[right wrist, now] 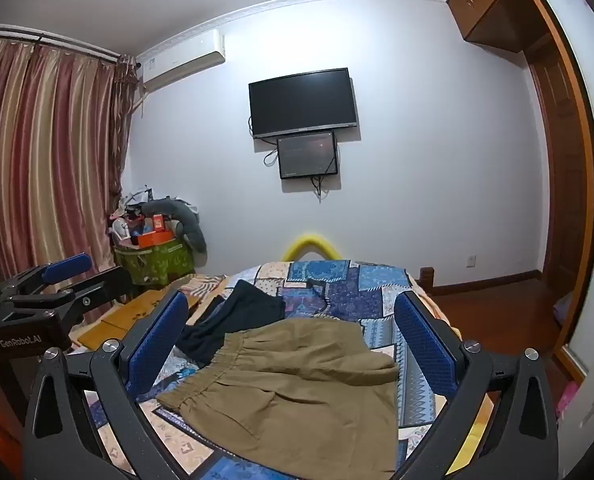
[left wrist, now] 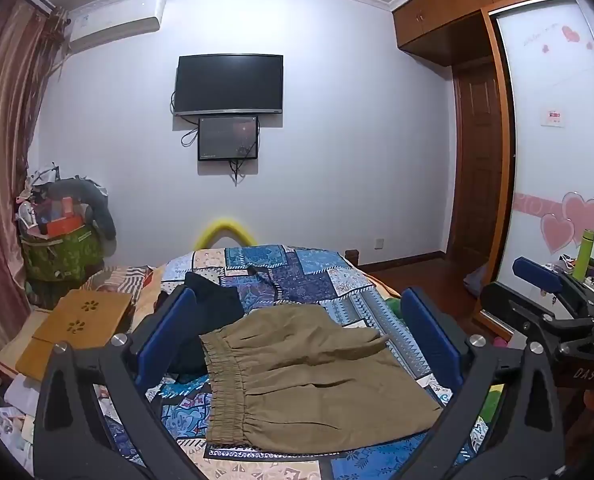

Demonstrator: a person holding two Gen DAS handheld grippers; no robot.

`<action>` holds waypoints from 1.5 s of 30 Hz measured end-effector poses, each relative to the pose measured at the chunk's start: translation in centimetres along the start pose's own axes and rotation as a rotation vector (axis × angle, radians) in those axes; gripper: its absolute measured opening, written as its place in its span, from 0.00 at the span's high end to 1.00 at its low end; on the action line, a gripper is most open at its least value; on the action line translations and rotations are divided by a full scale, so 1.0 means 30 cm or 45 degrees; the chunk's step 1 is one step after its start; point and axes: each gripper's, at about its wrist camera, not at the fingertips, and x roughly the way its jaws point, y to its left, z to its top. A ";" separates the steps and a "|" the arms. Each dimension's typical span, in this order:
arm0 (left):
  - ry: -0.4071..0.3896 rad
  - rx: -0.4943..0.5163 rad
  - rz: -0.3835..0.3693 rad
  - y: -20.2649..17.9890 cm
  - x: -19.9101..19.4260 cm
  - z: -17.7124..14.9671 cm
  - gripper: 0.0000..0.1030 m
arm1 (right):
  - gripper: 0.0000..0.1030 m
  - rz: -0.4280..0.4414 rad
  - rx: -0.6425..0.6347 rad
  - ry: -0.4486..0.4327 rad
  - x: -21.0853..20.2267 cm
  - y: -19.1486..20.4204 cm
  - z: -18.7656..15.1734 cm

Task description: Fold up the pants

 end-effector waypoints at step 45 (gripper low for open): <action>-0.004 0.037 -0.019 -0.014 0.009 -0.005 0.00 | 0.01 -0.023 0.001 0.018 0.021 0.006 -0.018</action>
